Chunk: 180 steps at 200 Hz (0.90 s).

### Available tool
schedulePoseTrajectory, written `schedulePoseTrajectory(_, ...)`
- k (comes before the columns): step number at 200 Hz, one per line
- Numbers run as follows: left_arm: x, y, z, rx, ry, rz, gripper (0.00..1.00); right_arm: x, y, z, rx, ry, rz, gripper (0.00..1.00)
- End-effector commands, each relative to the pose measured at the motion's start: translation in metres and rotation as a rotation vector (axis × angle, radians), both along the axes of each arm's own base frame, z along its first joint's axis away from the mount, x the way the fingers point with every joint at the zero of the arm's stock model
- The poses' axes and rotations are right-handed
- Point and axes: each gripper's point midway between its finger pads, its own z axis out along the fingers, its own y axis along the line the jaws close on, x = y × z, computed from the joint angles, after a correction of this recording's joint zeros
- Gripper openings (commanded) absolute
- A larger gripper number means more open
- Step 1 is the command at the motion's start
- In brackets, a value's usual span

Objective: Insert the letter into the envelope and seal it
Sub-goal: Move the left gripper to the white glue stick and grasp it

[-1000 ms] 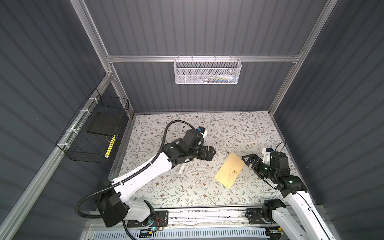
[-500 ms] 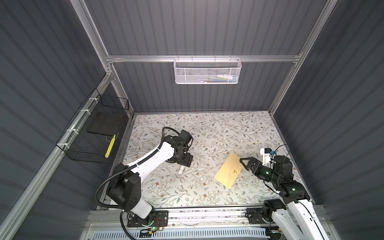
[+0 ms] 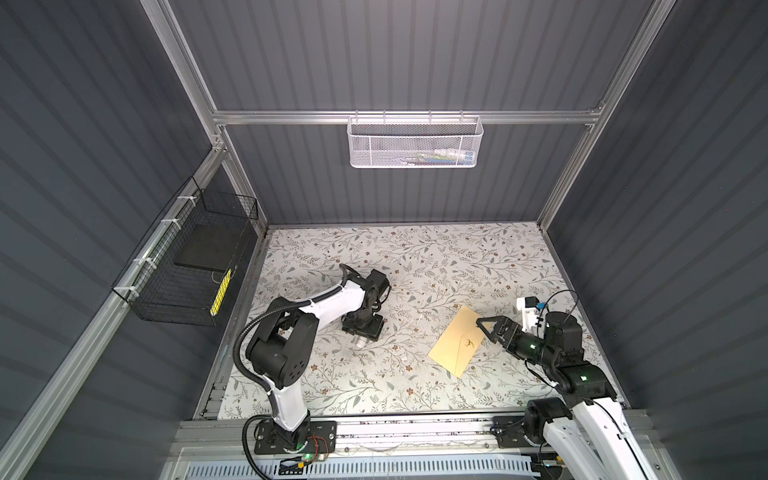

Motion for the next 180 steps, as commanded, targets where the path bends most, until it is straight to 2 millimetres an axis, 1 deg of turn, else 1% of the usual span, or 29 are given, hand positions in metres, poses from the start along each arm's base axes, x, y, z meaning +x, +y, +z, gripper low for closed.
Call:
schedulePoseTrajectory(1, 0.015, -0.003, 0.003, -0.001, -0.034, -0.001, 0.66, -0.001, 0.005, 0.003, 0.021, -0.024, 0.018, 0.99)
schedulePoseTrajectory(23, 0.021, -0.005, -0.002, 0.007, -0.029, -0.002, 0.61, -0.002, 0.006, 0.001, 0.029, -0.019, 0.02, 0.99)
schedulePoseTrajectory(64, 0.026, -0.001, -0.005, 0.038, -0.043, 0.001, 0.56, -0.003, 0.01, 0.0, 0.042, -0.022, 0.029, 0.99)
schedulePoseTrajectory(89, 0.028, -0.003, -0.008, 0.033, -0.053, 0.008, 0.52, -0.003, 0.01, -0.003, 0.044, -0.015, 0.03, 0.99)
schedulePoseTrajectory(111, 0.028, -0.005, -0.012, 0.024, -0.054, 0.019, 0.44, -0.004, 0.011, -0.005, 0.048, -0.004, 0.034, 0.99)
schedulePoseTrajectory(121, 0.029, -0.004, -0.013, 0.019, -0.062, 0.026, 0.42, -0.004, 0.012, -0.005, 0.048, -0.004, 0.037, 0.99)
schedulePoseTrajectory(143, 0.028, -0.006, -0.013, 0.003, -0.065, 0.03, 0.31, -0.005, 0.013, -0.008, 0.047, 0.006, 0.039, 0.99)
schedulePoseTrajectory(149, 0.027, -0.007, -0.013, -0.006, -0.067, 0.031, 0.27, -0.002, 0.014, -0.003, 0.051, -0.021, 0.041, 0.99)
schedulePoseTrajectory(180, 0.023, -0.009, -0.019, -0.026, -0.056, 0.044, 0.19, -0.004, 0.016, -0.002, 0.059, -0.025, 0.049, 0.99)
